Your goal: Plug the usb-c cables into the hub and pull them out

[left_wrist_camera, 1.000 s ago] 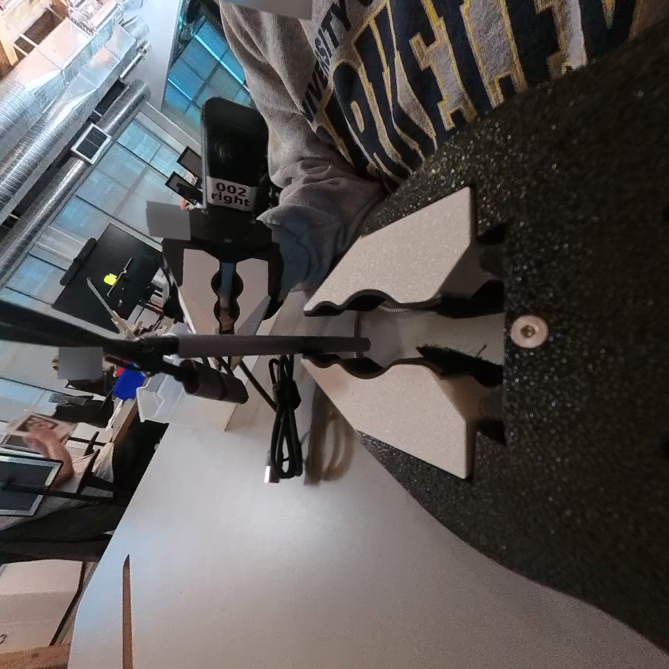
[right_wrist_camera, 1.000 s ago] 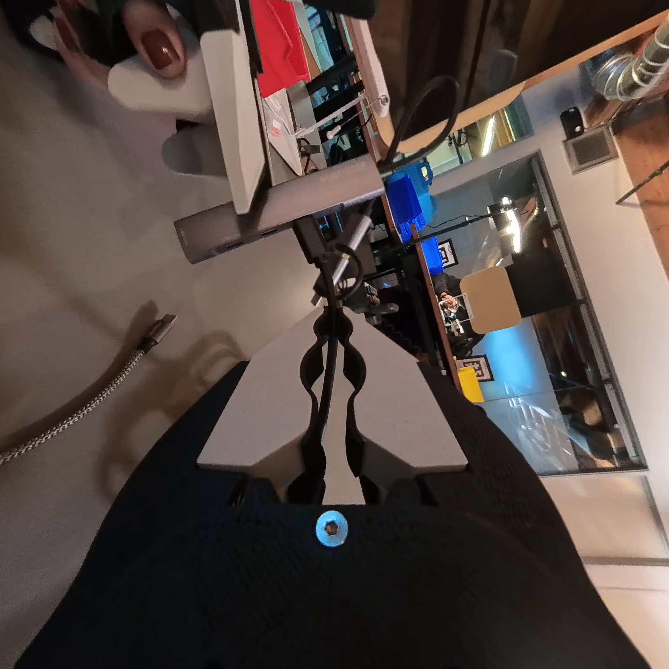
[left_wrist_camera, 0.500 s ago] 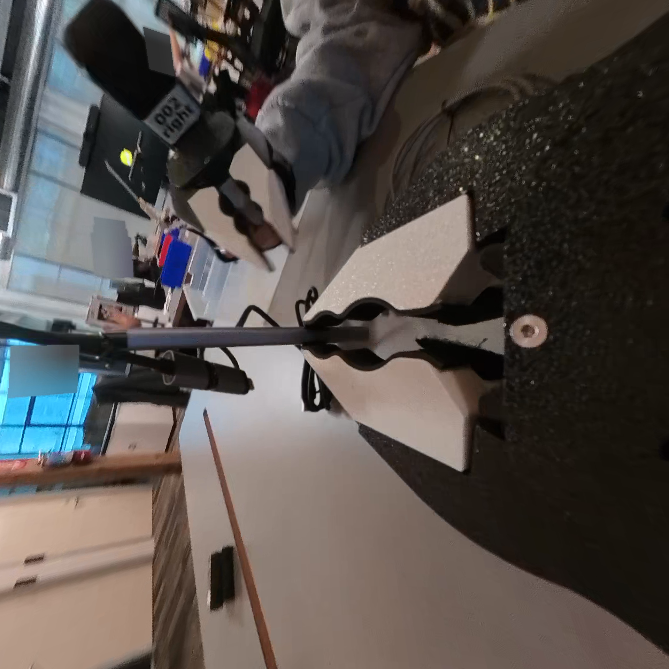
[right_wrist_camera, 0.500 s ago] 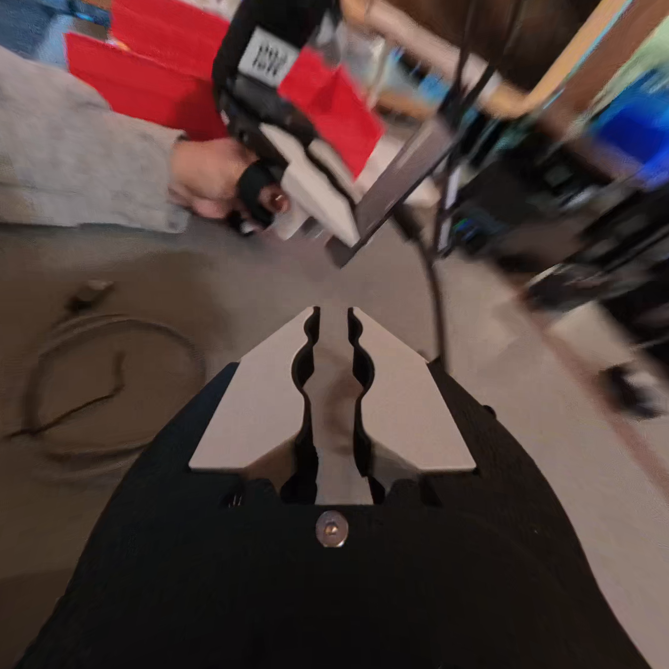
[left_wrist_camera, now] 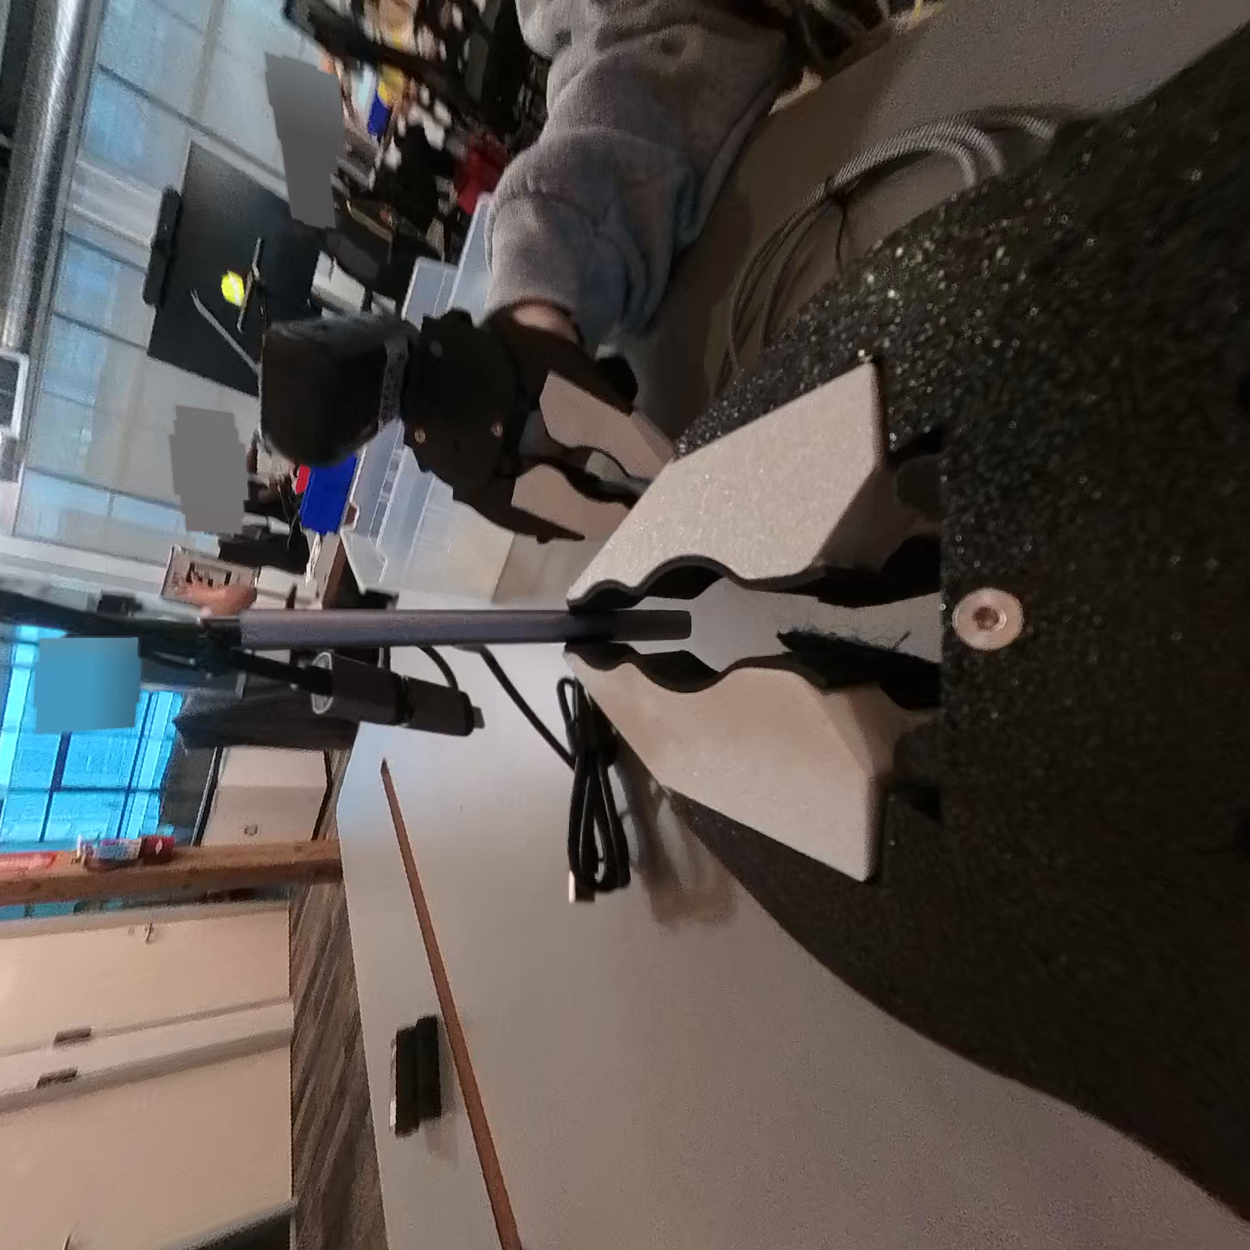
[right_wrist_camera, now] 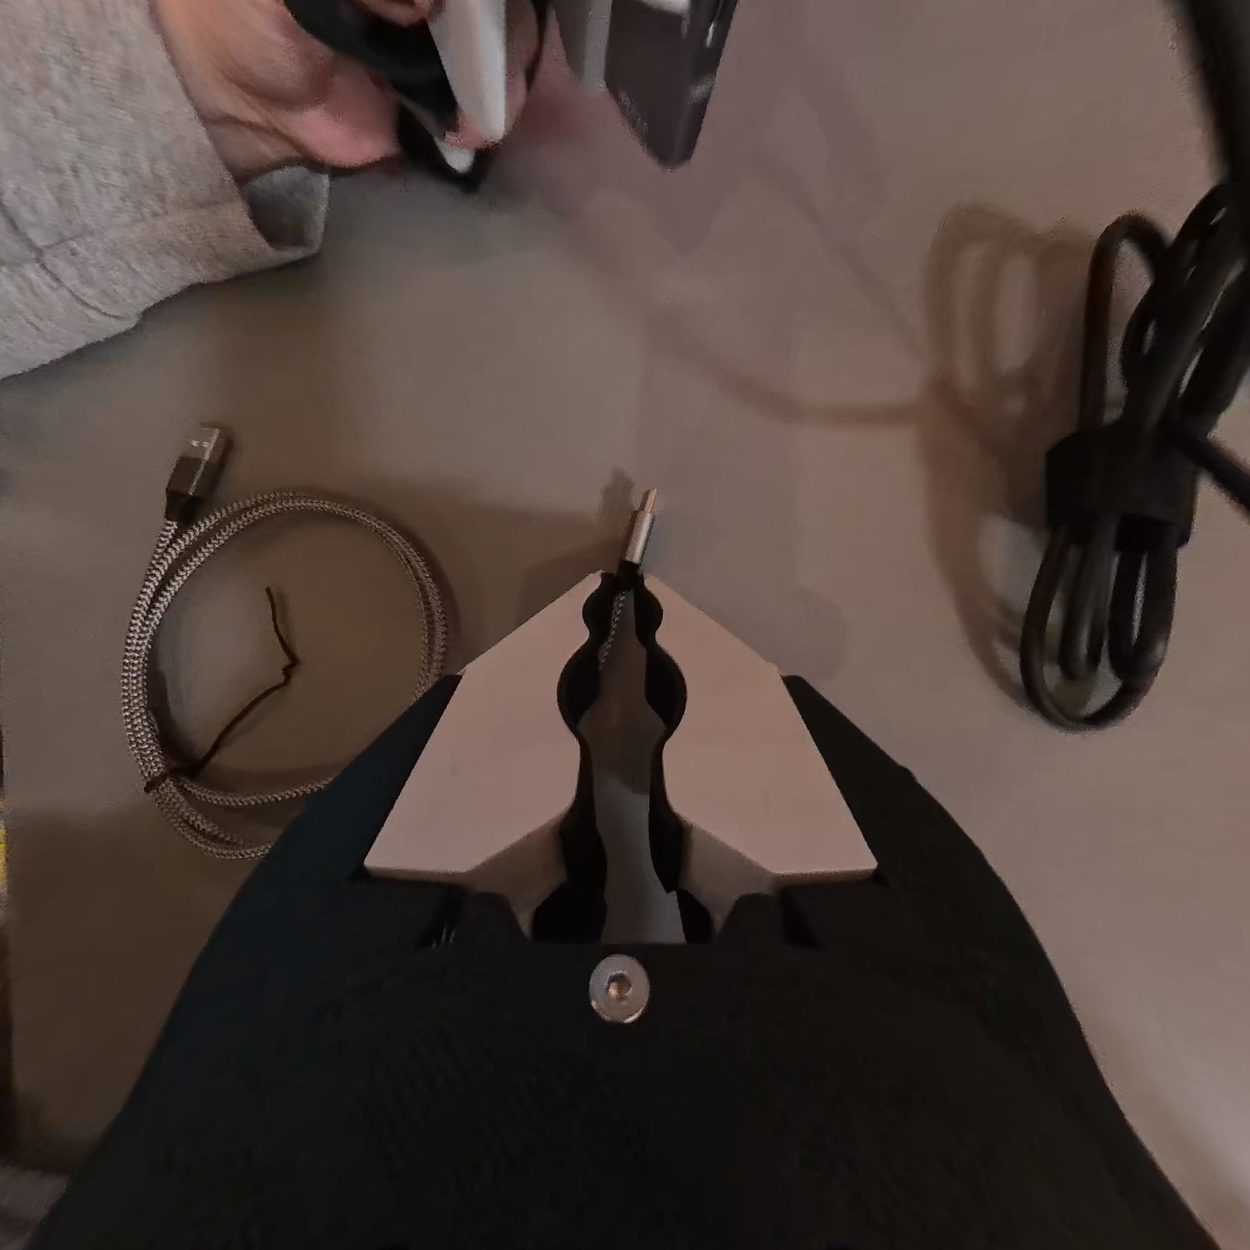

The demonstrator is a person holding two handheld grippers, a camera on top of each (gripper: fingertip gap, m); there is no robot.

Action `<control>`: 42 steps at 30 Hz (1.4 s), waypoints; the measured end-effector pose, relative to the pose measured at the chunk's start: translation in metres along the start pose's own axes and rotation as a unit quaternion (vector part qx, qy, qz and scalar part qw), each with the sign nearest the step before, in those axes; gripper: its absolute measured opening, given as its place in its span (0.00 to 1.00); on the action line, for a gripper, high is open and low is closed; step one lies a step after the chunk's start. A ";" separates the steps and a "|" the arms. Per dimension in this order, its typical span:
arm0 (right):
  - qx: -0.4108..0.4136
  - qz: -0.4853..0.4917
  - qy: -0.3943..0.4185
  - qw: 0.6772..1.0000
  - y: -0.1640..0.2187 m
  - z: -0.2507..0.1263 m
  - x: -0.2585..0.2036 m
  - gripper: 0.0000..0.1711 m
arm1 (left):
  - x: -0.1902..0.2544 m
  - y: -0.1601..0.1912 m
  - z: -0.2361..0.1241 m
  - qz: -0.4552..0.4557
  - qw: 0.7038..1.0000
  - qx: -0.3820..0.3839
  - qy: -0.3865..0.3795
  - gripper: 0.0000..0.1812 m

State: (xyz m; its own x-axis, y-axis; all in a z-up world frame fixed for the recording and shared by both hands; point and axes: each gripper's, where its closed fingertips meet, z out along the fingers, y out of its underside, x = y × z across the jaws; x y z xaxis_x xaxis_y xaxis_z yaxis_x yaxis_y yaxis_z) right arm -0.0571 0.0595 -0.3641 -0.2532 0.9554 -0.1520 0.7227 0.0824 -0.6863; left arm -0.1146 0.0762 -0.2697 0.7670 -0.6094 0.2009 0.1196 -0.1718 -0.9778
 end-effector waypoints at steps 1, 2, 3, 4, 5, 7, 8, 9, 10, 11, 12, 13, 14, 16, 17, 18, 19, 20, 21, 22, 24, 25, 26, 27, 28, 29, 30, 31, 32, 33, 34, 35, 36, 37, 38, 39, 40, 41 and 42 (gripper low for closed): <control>0.013 -0.009 -0.004 1.000 -0.004 -0.001 -0.002 0.02 | 0.007 0.001 0.001 -0.014 0.999 -0.001 0.030 0.04; 0.033 -0.014 -0.015 0.999 -0.011 -0.005 -0.007 0.02 | 0.015 0.002 0.002 -0.032 0.997 -0.002 0.065 0.04; 0.056 -0.014 -0.032 0.998 -0.019 -0.010 -0.012 0.02 | 0.021 0.003 0.002 -0.048 0.994 -0.002 0.096 0.04; 0.082 -0.015 -0.048 0.995 -0.027 -0.016 -0.018 0.02 | 0.026 0.003 0.002 -0.061 0.991 -0.002 0.121 0.04; 0.105 -0.016 -0.066 0.992 -0.034 -0.023 -0.023 0.02 | 0.030 0.001 0.001 -0.071 0.987 0.003 0.142 0.04; 0.135 -0.015 -0.091 0.987 -0.042 -0.035 -0.031 0.02 | 0.037 -0.001 -0.002 -0.092 0.980 0.010 0.176 0.04; 0.147 -0.013 -0.095 0.985 -0.046 -0.039 -0.032 0.02 | 0.039 -0.002 -0.003 -0.100 0.977 0.010 0.187 0.04; 0.154 -0.012 -0.095 0.983 -0.049 -0.042 -0.032 0.02 | 0.042 -0.001 -0.004 -0.105 0.975 0.007 0.198 0.04; 0.158 -0.012 -0.096 0.983 -0.050 -0.043 -0.033 0.02 | 0.044 0.000 -0.004 -0.104 0.973 0.005 0.205 0.04; 0.159 -0.012 -0.095 0.983 -0.051 -0.043 -0.034 0.02 | 0.046 0.000 -0.004 -0.104 0.972 0.001 0.211 0.04; 0.161 -0.013 -0.092 0.983 -0.053 -0.044 -0.034 0.02 | 0.048 0.001 -0.004 -0.106 0.970 -0.002 0.217 0.04; 0.161 -0.014 -0.090 0.983 -0.054 -0.044 -0.036 0.02 | 0.050 0.002 -0.004 -0.109 0.968 -0.006 0.224 0.04; 0.160 -0.015 -0.088 0.983 -0.056 -0.044 -0.037 0.02 | 0.052 0.003 -0.004 -0.114 0.966 -0.010 0.231 0.04; 0.155 -0.018 -0.078 0.985 -0.057 -0.043 -0.038 0.02 | 0.055 0.005 -0.004 -0.120 0.963 -0.019 0.241 0.04; 0.153 -0.020 -0.075 0.985 -0.058 -0.043 -0.039 0.02 | 0.056 0.006 -0.004 -0.121 0.962 -0.025 0.244 0.04; 0.152 -0.020 -0.073 0.985 -0.059 -0.044 -0.040 0.02 | 0.057 0.008 -0.004 -0.119 0.961 -0.030 0.247 0.04; 0.149 -0.020 -0.071 0.986 -0.058 -0.044 -0.040 0.02 | 0.059 0.009 -0.004 -0.114 0.962 -0.035 0.246 0.04; 0.145 -0.021 -0.068 0.987 -0.057 -0.044 -0.040 0.02 | 0.060 0.010 -0.003 -0.109 0.962 -0.039 0.246 0.04; 0.142 -0.021 -0.068 0.987 -0.057 -0.044 -0.040 0.02 | 0.060 0.012 -0.003 -0.106 0.963 -0.043 0.246 0.04; 0.139 -0.020 -0.069 0.988 -0.056 -0.044 -0.040 0.02 | 0.061 0.012 -0.003 -0.103 0.963 -0.046 0.246 0.04; 0.131 -0.020 -0.073 0.989 -0.053 -0.044 -0.041 0.02 | 0.062 0.015 -0.004 -0.091 0.964 -0.053 0.245 0.04; 0.124 -0.022 -0.072 0.989 -0.051 -0.043 -0.041 0.02 | 0.063 0.016 -0.004 -0.083 0.965 -0.057 0.244 0.04; 0.118 -0.024 -0.069 0.990 -0.050 -0.042 -0.041 0.02 | 0.063 0.017 -0.004 -0.076 0.966 -0.061 0.241 0.04; 0.113 -0.027 -0.066 0.991 -0.049 -0.041 -0.041 0.02 | 0.063 0.018 -0.005 -0.070 0.966 -0.064 0.240 0.04; 0.110 -0.028 -0.065 0.991 -0.048 -0.040 -0.041 0.02 | 0.063 0.019 -0.005 -0.065 0.967 -0.066 0.238 0.04; 0.108 -0.029 -0.064 0.992 -0.048 -0.040 -0.041 0.02 | 0.063 0.020 -0.005 -0.060 0.967 -0.068 0.237 0.04; 0.106 -0.029 -0.063 0.992 -0.047 -0.040 -0.041 0.02 | 0.063 0.020 -0.006 -0.056 0.968 -0.069 0.236 0.04; 0.103 -0.030 -0.059 0.993 -0.046 -0.039 -0.040 0.02 | 0.063 0.021 -0.006 -0.052 0.968 -0.070 0.234 0.04; 0.099 -0.031 -0.053 0.993 -0.046 -0.038 -0.039 0.02 | 0.062 0.021 -0.006 -0.049 0.969 -0.073 0.231 0.04; 0.097 -0.031 -0.048 0.994 -0.045 -0.038 -0.038 0.02 | 0.062 0.022 -0.006 -0.045 0.970 -0.075 0.229 0.04; 0.096 -0.031 -0.046 0.994 -0.045 -0.038 -0.037 0.02 | 0.063 0.023 -0.005 -0.041 0.970 -0.077 0.227 0.04; 0.095 -0.031 -0.043 0.994 -0.045 -0.037 -0.036 0.02 | 0.063 0.024 -0.005 -0.038 0.970 -0.079 0.226 0.04; 0.094 -0.032 -0.040 0.994 -0.045 -0.037 -0.035 0.02 | 0.062 0.024 -0.005 -0.036 0.971 -0.081 0.224 0.04; 0.092 -0.033 -0.034 0.995 -0.044 -0.037 -0.034 0.02 | 0.062 0.026 -0.004 -0.033 0.971 -0.085 0.221 0.04; 0.089 -0.034 -0.031 0.995 -0.043 -0.036 -0.033 0.02 | 0.062 0.027 -0.004 -0.029 0.971 -0.090 0.218 0.04; 0.089 -0.035 -0.030 0.995 -0.043 -0.036 -0.033 0.02 | 0.062 0.029 -0.003 -0.024 0.972 -0.095 0.216 0.04; 0.089 -0.035 -0.032 0.995 -0.043 -0.036 -0.033 0.02 | 0.063 0.031 -0.003 -0.019 0.972 -0.100 0.214 0.04; 0.087 -0.038 -0.034 0.995 -0.042 -0.035 -0.033 0.02 | 0.063 0.032 -0.002 -0.012 0.972 -0.104 0.211 0.04; 0.085 -0.040 -0.036 0.995 -0.041 -0.035 -0.034 0.02 | 0.063 0.034 -0.002 -0.005 0.972 -0.110 0.209 0.04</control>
State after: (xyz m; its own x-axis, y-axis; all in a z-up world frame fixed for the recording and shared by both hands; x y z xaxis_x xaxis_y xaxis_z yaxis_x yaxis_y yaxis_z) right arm -0.0554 0.0338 -0.3061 -0.3564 0.9240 -0.1384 0.5802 0.1028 -0.8079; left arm -0.0633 0.0306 -0.2902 0.4388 -0.8595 0.2621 -0.0461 -0.3128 -0.9487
